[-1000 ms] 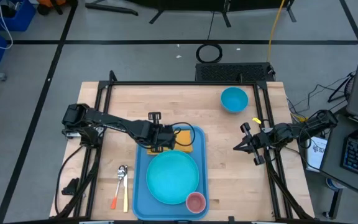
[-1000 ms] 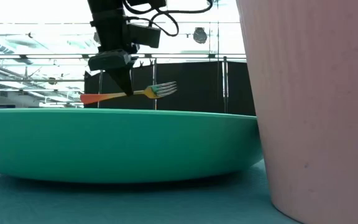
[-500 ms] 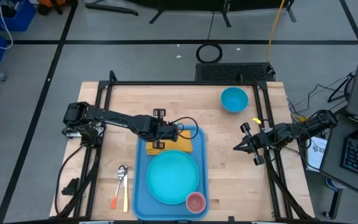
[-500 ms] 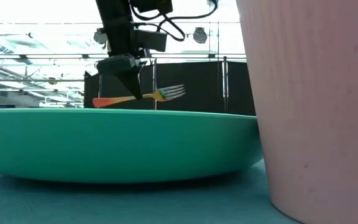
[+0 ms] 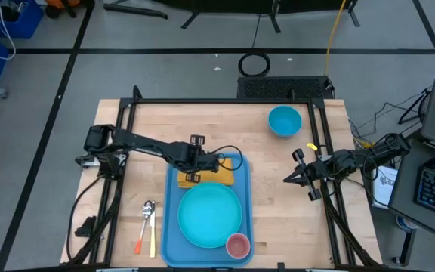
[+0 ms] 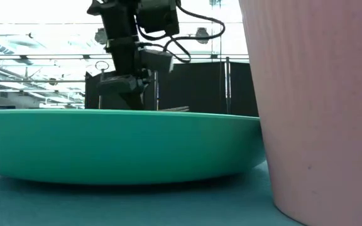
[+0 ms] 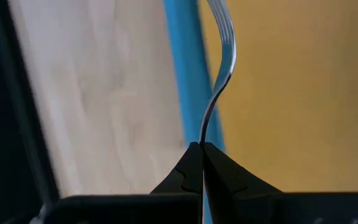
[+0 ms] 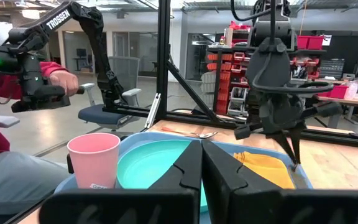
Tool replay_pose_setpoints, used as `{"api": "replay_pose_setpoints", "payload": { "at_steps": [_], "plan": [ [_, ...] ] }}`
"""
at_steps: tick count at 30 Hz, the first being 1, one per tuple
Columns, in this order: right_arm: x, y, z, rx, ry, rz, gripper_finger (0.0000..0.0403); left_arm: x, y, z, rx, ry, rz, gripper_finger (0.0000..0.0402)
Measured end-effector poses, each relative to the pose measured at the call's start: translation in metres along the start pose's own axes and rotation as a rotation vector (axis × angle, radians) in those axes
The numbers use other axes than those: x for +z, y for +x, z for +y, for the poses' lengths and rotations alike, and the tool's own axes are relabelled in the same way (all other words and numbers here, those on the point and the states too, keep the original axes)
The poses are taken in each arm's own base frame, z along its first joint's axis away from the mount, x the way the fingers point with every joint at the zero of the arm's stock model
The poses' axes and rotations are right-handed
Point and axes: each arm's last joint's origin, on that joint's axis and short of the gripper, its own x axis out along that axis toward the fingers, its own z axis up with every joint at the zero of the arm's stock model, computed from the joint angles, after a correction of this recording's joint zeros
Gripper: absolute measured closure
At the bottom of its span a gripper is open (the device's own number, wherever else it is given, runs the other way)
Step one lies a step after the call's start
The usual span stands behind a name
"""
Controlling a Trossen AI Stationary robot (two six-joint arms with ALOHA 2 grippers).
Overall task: Set up tray
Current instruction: Put the orange fork to the left on the yellow napkin on the blue serving tray
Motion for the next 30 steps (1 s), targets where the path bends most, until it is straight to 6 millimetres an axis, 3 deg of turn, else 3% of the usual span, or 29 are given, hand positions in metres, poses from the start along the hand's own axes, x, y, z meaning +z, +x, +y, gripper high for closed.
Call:
{"api": "replay_pose_setpoints", "payload": {
  "at_steps": [12, 30],
  "plan": [
    [-0.001, 0.001, 0.0, 0.0, 0.0, 0.008, 0.0403, 0.008, 0.022, -0.01, -0.04, 0.017, 0.011, 0.0401],
    [-0.001, 0.001, 0.0, 0.001, 0.0, 0.014, 0.0403, 0.012, 0.025, -0.007, -0.052, -0.095, -0.03, 0.0401]
  ]
}}
